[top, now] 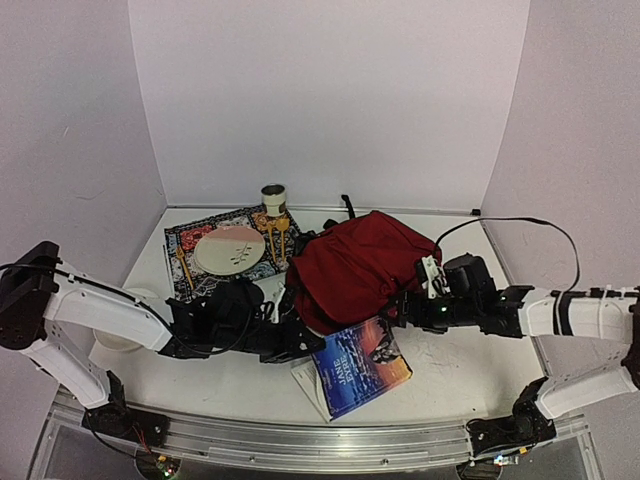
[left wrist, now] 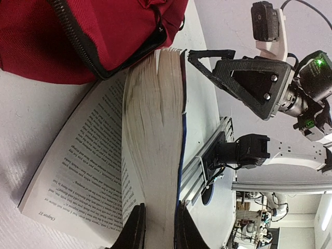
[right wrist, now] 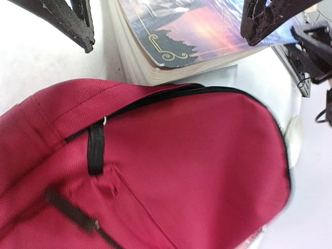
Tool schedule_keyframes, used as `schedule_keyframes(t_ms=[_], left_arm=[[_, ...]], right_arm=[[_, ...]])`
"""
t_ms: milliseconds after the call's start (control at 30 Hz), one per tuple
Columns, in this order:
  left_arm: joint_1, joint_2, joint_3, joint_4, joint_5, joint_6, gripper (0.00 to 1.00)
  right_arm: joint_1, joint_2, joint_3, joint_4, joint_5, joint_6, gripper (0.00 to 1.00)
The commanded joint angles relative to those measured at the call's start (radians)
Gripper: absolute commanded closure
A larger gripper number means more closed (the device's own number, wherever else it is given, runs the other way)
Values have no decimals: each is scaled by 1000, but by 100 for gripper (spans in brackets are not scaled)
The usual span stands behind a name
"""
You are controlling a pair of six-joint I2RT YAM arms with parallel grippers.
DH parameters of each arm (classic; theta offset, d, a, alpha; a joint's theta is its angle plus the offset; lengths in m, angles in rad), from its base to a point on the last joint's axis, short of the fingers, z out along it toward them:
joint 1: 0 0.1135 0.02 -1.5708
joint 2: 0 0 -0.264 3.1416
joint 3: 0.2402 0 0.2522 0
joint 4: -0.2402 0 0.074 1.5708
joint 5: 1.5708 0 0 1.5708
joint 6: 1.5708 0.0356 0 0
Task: Pack the student bag
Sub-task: Pick up the book at the center of the board, then pass from the left arm to the right
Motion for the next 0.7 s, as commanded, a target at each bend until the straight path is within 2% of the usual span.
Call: schedule_keyframes(t_ms=[0,167,367,667], left_arm=[[30,-135,14,114,2,35,100],[54,-212,34,114,11,41,100],[71,-313,53,115,-17,44,100],[74,-405,75,114,-44,47,100]], right_arm=[[5,-111,-30,-20,42,-64,2],[4,-172,-72,18,12,-37,2],[4,-245,-144,150,-23,63,2],[5,-257,-159,247,-99,144,2]])
